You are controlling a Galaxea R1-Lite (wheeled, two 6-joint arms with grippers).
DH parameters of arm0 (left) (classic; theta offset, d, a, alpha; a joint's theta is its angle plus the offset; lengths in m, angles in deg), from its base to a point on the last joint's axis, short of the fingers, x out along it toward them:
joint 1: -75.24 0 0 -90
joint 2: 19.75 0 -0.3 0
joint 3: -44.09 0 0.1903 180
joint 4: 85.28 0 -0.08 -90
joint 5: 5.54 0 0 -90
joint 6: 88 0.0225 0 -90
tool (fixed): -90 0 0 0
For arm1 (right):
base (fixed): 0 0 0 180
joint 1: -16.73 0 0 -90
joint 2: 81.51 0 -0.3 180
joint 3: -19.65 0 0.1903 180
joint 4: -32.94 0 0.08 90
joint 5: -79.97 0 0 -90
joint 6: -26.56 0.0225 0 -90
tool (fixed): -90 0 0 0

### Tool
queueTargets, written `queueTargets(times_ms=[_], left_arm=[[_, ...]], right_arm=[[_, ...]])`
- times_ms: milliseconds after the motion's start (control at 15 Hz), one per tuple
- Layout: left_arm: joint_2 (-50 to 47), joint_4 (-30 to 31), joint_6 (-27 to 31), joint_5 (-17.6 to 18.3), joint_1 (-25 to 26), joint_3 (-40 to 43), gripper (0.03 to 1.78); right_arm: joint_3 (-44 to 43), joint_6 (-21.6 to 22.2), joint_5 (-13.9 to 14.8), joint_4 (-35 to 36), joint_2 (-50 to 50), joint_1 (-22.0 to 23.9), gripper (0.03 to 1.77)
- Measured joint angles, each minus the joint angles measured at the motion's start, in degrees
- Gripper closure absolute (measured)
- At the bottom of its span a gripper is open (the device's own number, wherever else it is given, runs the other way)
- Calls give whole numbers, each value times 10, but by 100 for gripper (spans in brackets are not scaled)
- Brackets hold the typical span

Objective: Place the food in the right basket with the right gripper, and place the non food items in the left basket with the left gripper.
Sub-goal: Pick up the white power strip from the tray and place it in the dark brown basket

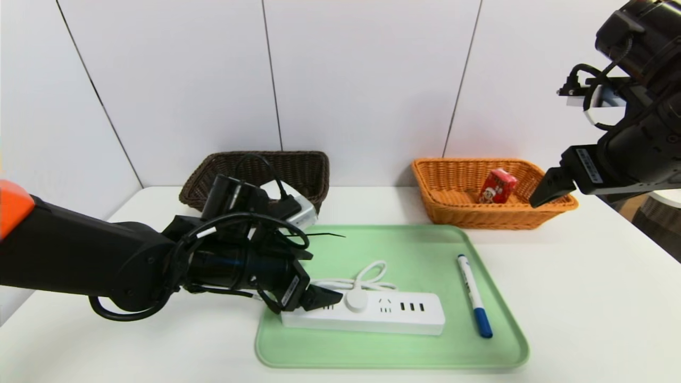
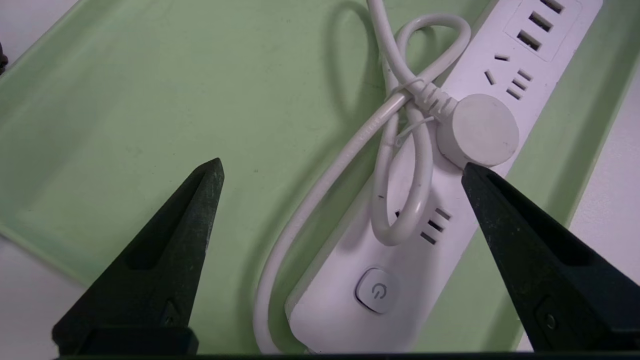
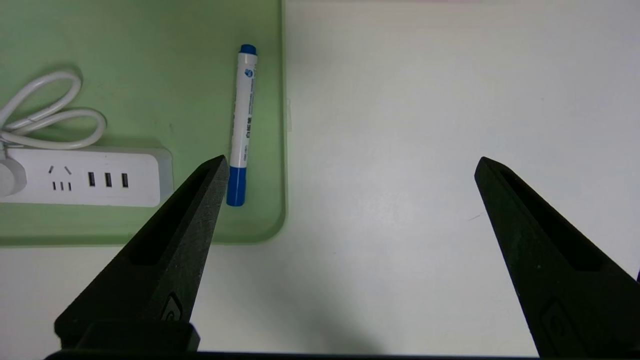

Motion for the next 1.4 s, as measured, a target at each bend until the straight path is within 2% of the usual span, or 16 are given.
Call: queueTargets(times_ms=[200,933,1200,1400], left_arm=[[11,2,0,0,2,-1,12],[35,20,-1,0,2,-14,12],[37,21,-2,0,2,-16,72],[37,27,-2,-1,7,-18,103]], right_arm=[[0,0,0,21,-4,0,10],[0,1,0,21,-17,0,10],[0,1,0,21,-19,0,10],[0,1,0,21,-19,0,10]])
